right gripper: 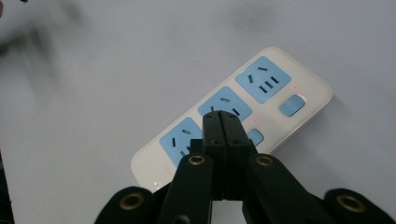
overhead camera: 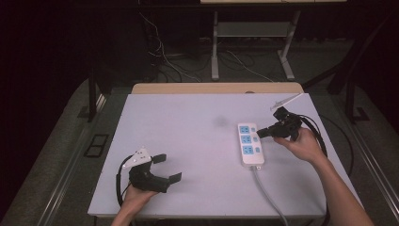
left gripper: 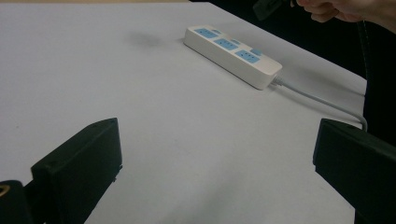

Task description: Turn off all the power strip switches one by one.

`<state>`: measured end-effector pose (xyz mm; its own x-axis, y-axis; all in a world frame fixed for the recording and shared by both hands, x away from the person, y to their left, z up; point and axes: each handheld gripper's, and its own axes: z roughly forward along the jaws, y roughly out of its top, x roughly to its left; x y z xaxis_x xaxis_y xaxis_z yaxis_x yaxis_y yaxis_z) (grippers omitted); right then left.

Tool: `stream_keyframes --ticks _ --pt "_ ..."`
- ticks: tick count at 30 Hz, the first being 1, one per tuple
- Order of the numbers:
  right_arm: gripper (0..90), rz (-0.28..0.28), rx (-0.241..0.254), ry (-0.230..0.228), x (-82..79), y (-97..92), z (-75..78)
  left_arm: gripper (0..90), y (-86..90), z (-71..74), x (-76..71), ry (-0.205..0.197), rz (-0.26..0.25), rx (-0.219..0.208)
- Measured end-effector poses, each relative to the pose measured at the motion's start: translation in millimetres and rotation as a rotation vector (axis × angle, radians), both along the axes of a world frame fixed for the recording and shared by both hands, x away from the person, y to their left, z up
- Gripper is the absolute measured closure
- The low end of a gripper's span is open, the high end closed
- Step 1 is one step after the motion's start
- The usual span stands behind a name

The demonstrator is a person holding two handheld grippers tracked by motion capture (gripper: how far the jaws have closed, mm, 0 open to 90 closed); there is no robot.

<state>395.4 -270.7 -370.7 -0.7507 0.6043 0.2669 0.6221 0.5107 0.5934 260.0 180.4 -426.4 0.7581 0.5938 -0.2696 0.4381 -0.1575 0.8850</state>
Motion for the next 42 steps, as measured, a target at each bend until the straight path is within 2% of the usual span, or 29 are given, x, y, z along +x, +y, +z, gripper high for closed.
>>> stream_keyframes --ticks 16,33,41,42 --pt "90.0 -0.006 -0.009 0.042 22.0 1.5 -22.8 0.0 0.7 0.0 0.5 0.000 0.001 -0.001" --pt "90.0 -0.012 -0.011 0.062 28.8 3.3 -33.8 0.0 1.0 0.2 0.6 -0.001 0.001 0.000" --pt "90.0 -0.001 -0.051 0.078 29.7 8.4 -41.6 0.0 1.5 0.4 0.6 -0.003 0.001 0.000" --pt "90.0 -0.001 -0.040 0.078 29.6 8.4 -42.4 0.0 1.5 0.5 0.6 -0.004 0.001 0.001"
